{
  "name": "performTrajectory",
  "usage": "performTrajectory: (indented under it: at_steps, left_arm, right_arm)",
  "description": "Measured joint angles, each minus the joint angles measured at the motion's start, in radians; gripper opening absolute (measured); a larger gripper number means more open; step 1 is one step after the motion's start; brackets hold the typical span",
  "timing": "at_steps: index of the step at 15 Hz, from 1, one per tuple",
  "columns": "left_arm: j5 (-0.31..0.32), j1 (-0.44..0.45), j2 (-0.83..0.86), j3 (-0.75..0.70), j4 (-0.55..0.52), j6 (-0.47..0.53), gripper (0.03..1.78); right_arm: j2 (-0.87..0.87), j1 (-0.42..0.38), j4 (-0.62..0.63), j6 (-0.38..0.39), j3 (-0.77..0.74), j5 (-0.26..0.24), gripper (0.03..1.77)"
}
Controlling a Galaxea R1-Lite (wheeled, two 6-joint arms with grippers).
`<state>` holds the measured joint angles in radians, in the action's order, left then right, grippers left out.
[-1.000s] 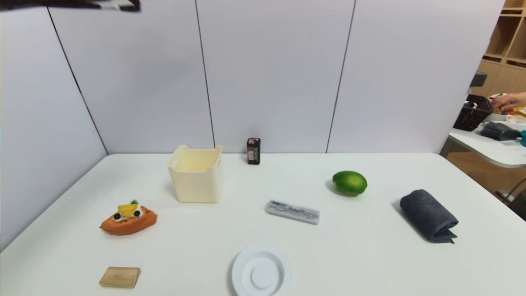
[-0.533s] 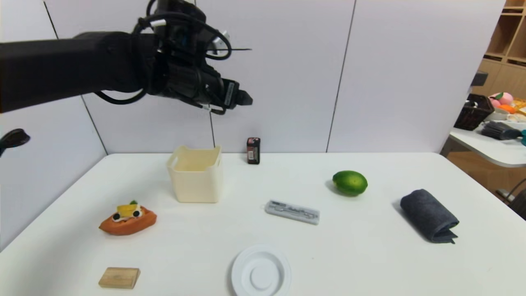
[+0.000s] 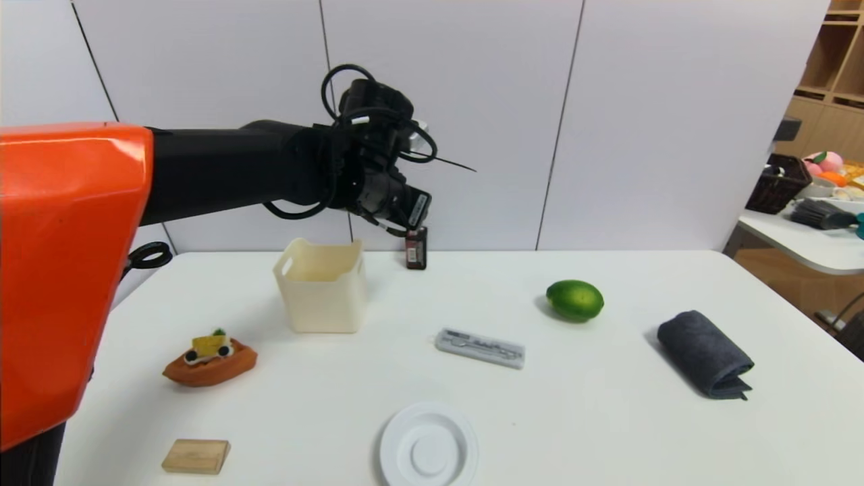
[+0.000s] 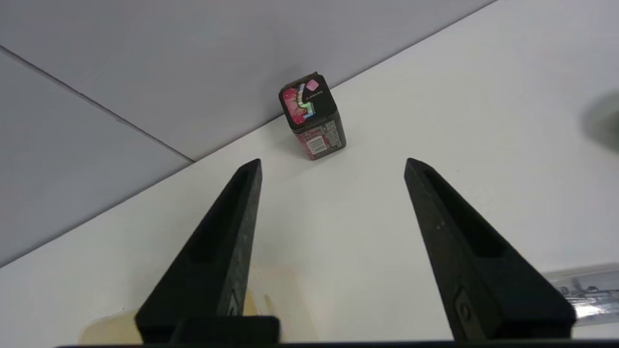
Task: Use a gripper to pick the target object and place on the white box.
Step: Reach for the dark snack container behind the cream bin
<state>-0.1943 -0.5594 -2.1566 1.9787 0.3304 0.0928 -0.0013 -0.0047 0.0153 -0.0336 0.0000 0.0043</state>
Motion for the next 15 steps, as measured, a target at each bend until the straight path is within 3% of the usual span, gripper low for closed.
performTrajectory:
  at_steps: [2, 3, 4, 5, 7, 9, 11, 15]
  left_arm:
    - [0.0, -0.001, -0.018, 0.0, -0.021, -0.003, 0.78]
    - [0.004, -0.001, -0.024, 0.0, -0.044, -0.006, 0.55]
    - [0.007, -0.001, -0.029, 0.0, -0.057, -0.011, 0.1]
    - [0.01, -0.001, -0.032, 0.0, -0.057, -0.022, 0.05]
    - [0.024, 0.0, -0.039, 0.0, -0.058, -0.05, 0.05]
    - [0.083, 0.001, -0.053, 0.0, -0.062, -0.09, 0.06]
    - [0.099, 0.0, -0.073, 0.0, -0.063, -0.107, 0.45]
    - [0.099, 0.001, -0.102, 0.0, -0.097, -0.103, 0.95]
  right_arm:
    - [0.0, 0.0, 0.001, 0.0, 0.0, 0.0, 1.7]
    - [0.0, 0.0, 0.0, 0.0, 0.0, 0.0, 1.7]
    - [0.0, 0.0, 0.0, 0.0, 0.0, 0.0, 1.7]
    - [0.0, 0.0, 0.0, 0.0, 0.0, 0.0, 1.7]
    - [0.0, 0.0, 0.0, 0.0, 0.0, 0.0, 1.7]
    - [0.0, 0.0, 0.0, 0.0, 0.0, 0.0, 1.7]
    - [0.0, 0.0, 0.0, 0.0, 0.0, 0.0, 1.7]
    - [0.0, 0.0, 0.0, 0.0, 0.0, 0.0, 1.7]
